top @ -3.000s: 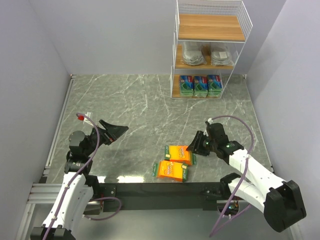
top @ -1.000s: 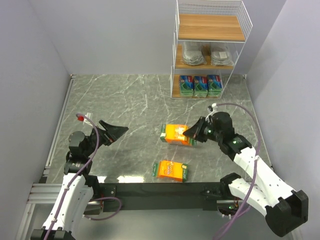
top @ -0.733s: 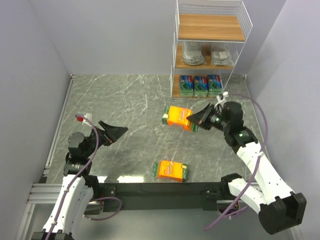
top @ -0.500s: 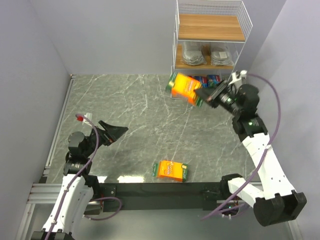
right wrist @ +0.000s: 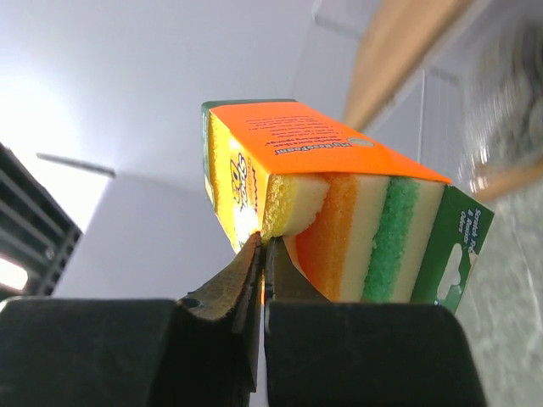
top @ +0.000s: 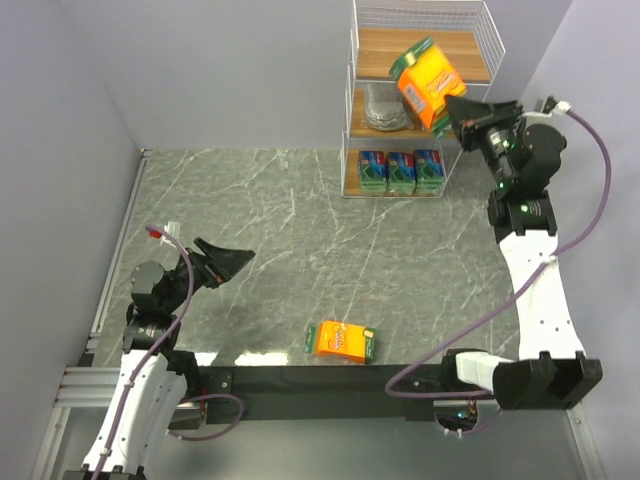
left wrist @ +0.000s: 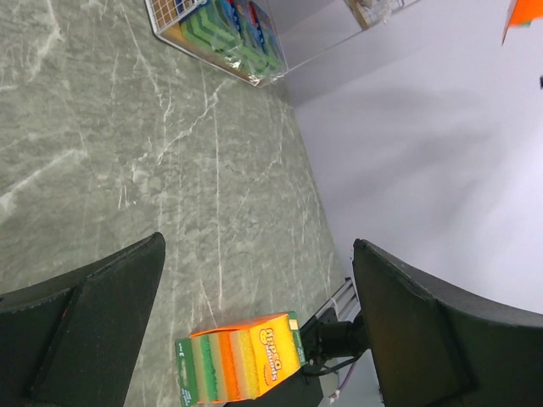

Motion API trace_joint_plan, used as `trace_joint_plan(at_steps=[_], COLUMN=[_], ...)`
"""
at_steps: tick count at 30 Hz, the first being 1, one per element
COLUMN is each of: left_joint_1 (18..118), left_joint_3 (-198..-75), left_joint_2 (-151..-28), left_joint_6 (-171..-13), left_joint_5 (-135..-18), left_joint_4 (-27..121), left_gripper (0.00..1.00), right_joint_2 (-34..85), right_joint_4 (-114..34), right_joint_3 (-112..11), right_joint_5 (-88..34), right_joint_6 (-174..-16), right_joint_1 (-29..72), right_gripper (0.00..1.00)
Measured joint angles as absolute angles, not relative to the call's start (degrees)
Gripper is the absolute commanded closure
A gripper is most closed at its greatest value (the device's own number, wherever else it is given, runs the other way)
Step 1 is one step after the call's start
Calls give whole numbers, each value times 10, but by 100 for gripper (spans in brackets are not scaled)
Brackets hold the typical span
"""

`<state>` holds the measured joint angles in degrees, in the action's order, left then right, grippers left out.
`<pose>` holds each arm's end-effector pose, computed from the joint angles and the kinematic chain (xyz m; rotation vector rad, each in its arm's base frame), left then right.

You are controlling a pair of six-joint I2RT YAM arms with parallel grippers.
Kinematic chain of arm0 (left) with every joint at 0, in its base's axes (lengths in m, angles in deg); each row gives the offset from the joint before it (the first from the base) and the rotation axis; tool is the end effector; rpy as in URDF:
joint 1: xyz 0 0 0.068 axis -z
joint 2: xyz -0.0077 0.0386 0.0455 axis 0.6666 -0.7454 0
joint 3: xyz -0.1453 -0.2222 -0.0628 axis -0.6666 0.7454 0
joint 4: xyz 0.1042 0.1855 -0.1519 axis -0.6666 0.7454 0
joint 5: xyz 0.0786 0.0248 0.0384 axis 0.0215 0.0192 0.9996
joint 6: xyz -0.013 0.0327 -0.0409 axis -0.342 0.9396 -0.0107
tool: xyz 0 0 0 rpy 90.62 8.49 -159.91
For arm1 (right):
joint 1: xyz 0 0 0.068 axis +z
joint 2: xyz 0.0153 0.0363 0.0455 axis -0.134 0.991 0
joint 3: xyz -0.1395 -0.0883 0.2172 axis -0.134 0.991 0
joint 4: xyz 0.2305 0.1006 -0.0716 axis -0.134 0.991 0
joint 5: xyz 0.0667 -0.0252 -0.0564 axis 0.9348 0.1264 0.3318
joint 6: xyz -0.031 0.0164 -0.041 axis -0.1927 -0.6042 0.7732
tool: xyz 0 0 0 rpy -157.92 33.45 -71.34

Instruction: Place and organize the cleaning sponges onto the shelf

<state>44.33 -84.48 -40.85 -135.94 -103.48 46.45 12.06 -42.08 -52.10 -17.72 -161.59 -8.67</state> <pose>0.1371 -0.0266 0.2547 -0.3224 1.7693 -1.2584 0.2559 0.0062 0.4796 0.6741 1.3388 1.2469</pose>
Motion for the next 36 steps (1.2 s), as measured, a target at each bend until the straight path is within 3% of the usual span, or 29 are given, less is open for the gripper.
trace_joint_plan(at_steps=[18,36], left_joint_1=[443,443], left_joint_3=[-871,-881], left_joint_2=[-413,-418], left_joint_6=[-1342,-1334], left_joint_5=[-1035,-1039], left_joint_4=[494,512], left_gripper=[1,1], right_joint_2=[373,432], right_joint_4=[-480,-447], right_joint_3=[-711,-848], right_joint_5=[-337,-408], right_joint_6=[-1740,-1762], right_joint_1=[-92,-92], right_gripper=[100,100])
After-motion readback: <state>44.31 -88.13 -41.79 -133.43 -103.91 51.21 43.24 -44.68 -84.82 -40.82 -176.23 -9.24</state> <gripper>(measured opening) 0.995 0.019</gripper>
